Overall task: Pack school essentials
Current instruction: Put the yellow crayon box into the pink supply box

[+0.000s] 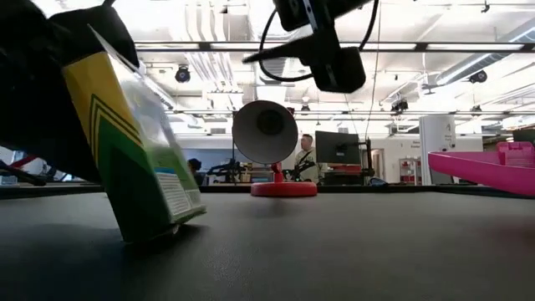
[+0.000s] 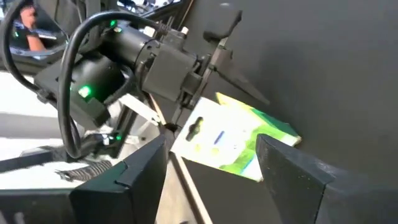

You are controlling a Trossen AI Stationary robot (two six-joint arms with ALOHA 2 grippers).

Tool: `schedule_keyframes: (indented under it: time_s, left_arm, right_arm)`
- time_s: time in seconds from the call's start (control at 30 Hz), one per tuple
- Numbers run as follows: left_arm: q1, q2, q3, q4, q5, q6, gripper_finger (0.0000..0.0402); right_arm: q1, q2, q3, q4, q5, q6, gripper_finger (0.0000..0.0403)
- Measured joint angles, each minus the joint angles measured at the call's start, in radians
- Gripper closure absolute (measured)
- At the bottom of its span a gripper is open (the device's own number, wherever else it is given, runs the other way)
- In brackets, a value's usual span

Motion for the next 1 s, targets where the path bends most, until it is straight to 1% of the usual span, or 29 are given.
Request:
schedule_keyframes:
  time_s: [0.13, 0.27, 0.33, 0.43, 0.5, 0.63, 0.77, 0.87, 1.0]
  left_arm:
    - [0.007, 0.000, 0.006, 0.042, -0.001, 0.013, 0.0247]
    - [0.013, -0.001, 0.020, 0.078, -0.002, 0.068, 0.0247]
    - [0.016, -0.001, 0.025, 0.089, -0.002, 0.090, 0.0247]
    - [0.019, -0.001, 0.032, 0.096, -0.001, 0.105, 0.0247]
    - [0.019, -0.001, 0.032, 0.092, -0.001, 0.103, 0.0247]
    - [0.019, -0.001, 0.032, 0.100, -0.001, 0.103, 0.0247]
    - [0.019, -0.001, 0.032, 0.112, -0.001, 0.102, 0.0247]
    - [0.019, -0.001, 0.032, 0.122, -0.001, 0.102, 0.0247]
    - [0.019, -0.001, 0.033, 0.122, -0.001, 0.102, 0.0247]
  right_arm:
    - [0.020, 0.025, 0.023, -0.011, 0.031, 0.065, 0.0172]
    - [0.043, 0.108, 0.065, -0.057, 0.025, 0.090, 0.0174]
    - [0.046, 0.151, 0.091, -0.063, 0.008, 0.097, 0.0172]
    - [0.043, 0.196, 0.134, -0.070, -0.055, 0.101, 0.0170]
    - [0.042, 0.213, 0.166, -0.089, -0.076, 0.073, 0.0170]
    - [0.044, 0.218, 0.215, -0.173, -0.085, -0.022, 0.0170]
    - [0.041, 0.209, 0.258, -0.339, -0.079, -0.093, 0.0170]
    - [0.041, 0.207, 0.295, -0.448, -0.079, -0.116, 0.0170]
    - [0.042, 0.206, 0.326, -0.475, -0.079, -0.208, 0.0170]
